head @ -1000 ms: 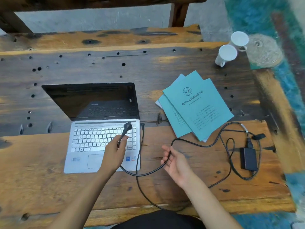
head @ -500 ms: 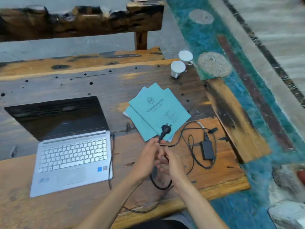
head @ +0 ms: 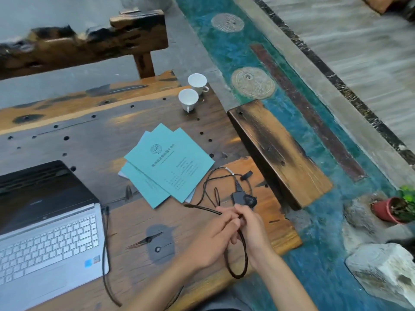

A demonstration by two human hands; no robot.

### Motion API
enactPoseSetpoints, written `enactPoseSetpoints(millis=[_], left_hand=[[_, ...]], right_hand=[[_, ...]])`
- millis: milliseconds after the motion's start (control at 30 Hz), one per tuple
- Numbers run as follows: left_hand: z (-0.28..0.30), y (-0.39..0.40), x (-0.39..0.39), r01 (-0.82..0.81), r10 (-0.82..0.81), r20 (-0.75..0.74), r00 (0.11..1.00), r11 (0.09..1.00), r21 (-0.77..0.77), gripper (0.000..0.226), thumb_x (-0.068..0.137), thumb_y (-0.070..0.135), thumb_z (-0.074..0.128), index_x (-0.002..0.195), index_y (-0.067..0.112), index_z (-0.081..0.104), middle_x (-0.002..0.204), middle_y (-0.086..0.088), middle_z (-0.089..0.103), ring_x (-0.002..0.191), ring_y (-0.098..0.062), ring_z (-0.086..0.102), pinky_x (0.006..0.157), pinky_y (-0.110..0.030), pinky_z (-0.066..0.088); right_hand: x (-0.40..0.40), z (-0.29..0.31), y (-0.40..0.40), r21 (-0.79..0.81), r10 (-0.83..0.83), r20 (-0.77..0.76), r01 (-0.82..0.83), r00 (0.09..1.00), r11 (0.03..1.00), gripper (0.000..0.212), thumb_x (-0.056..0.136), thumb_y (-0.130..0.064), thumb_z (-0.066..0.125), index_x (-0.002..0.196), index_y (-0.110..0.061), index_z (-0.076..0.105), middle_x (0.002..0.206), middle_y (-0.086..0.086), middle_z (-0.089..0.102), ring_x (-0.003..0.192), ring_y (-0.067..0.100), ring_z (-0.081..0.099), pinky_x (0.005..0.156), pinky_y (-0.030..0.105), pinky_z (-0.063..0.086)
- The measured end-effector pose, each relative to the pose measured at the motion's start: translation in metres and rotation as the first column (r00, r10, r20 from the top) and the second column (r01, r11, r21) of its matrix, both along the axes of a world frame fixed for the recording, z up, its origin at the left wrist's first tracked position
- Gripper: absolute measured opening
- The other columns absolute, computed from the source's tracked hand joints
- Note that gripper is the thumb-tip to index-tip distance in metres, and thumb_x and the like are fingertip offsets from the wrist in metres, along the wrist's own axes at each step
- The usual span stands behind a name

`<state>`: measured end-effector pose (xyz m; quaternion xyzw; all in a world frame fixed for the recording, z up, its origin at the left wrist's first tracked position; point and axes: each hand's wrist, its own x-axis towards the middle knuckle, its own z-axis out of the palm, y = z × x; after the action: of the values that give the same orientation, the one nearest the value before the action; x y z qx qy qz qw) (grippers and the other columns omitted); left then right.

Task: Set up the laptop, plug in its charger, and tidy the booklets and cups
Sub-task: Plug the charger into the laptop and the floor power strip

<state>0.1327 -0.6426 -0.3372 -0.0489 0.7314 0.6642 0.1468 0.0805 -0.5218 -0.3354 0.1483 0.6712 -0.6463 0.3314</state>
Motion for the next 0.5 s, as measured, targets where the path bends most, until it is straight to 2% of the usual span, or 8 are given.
enactPoseSetpoints(millis=[100,167,233,300,400,500], left_hand=[[-0.004,0.007,-0.007,-0.080,0.076,0.037,0.996,0.990,0.114,0.042,0.104,0.044,0.033,0.096,0.024,0.069,0.069,0.006,0.059,0.064,-0.011,0.053,0.061,-0.025,0.044],[-0.008,0.008,-0.012,-0.159,0.155,0.048,0.987,0.982,0.106,0.040,0.100,0.045,0.036,0.090,0.028,0.071,0.068,0.004,0.061,0.063,-0.011,0.054,0.061,-0.026,0.044],[-0.014,0.008,-0.019,-0.210,0.208,0.069,0.976,0.977,0.028,0.036,0.100,0.042,0.041,0.086,0.028,0.071,0.070,0.004,0.063,0.066,-0.009,0.056,0.065,-0.027,0.045],[-0.023,0.007,-0.027,-0.232,0.235,0.088,0.968,0.972,-0.046,0.032,0.105,0.027,0.043,0.089,0.023,0.071,0.078,0.001,0.067,0.074,-0.008,0.061,0.072,-0.025,0.047],[-0.042,0.006,-0.045,-0.198,0.227,0.111,0.968,0.955,-0.219,0.024,0.105,0.020,0.045,0.103,0.022,0.069,0.094,0.007,0.071,0.093,0.001,0.063,0.079,-0.013,0.044],[-0.069,0.011,-0.068,-0.117,0.187,0.168,0.968,0.926,-0.358,0.026,0.104,0.022,0.046,0.124,0.022,0.062,0.116,0.007,0.068,0.109,-0.006,0.061,0.081,-0.009,0.040]], right_hand=[[-0.019,0.003,0.016,-0.201,-0.178,0.087,0.192,0.980,0.961,0.044,0.095,-0.030,0.044,0.087,0.000,0.075,0.103,0.023,0.077,0.074,0.027,0.073,0.066,0.035,0.054],[-0.035,0.008,0.028,-0.356,-0.272,0.170,0.317,0.947,0.879,0.041,0.096,-0.028,0.042,0.082,-0.001,0.069,0.113,0.025,0.074,0.078,0.026,0.073,0.062,0.029,0.055],[-0.053,0.012,0.041,-0.482,-0.365,0.244,0.439,0.899,0.758,0.038,0.094,-0.030,0.044,0.081,-0.003,0.068,0.117,0.023,0.073,0.075,0.023,0.071,0.053,0.024,0.052],[-0.068,0.014,0.055,-0.565,-0.424,0.299,0.517,0.855,0.643,0.038,0.092,-0.031,0.046,0.079,-0.004,0.070,0.118,0.020,0.073,0.073,0.021,0.070,0.051,0.021,0.052],[-0.088,0.013,0.075,-0.611,-0.483,0.348,0.585,0.803,0.533,0.037,0.092,-0.032,0.047,0.079,-0.005,0.069,0.118,0.014,0.074,0.072,0.019,0.070,0.052,0.020,0.051],[-0.102,0.007,0.095,-0.635,-0.525,0.395,0.637,0.754,0.437,0.039,0.093,-0.032,0.047,0.077,-0.007,0.072,0.121,0.009,0.073,0.077,0.016,0.069,0.056,0.019,0.052]])
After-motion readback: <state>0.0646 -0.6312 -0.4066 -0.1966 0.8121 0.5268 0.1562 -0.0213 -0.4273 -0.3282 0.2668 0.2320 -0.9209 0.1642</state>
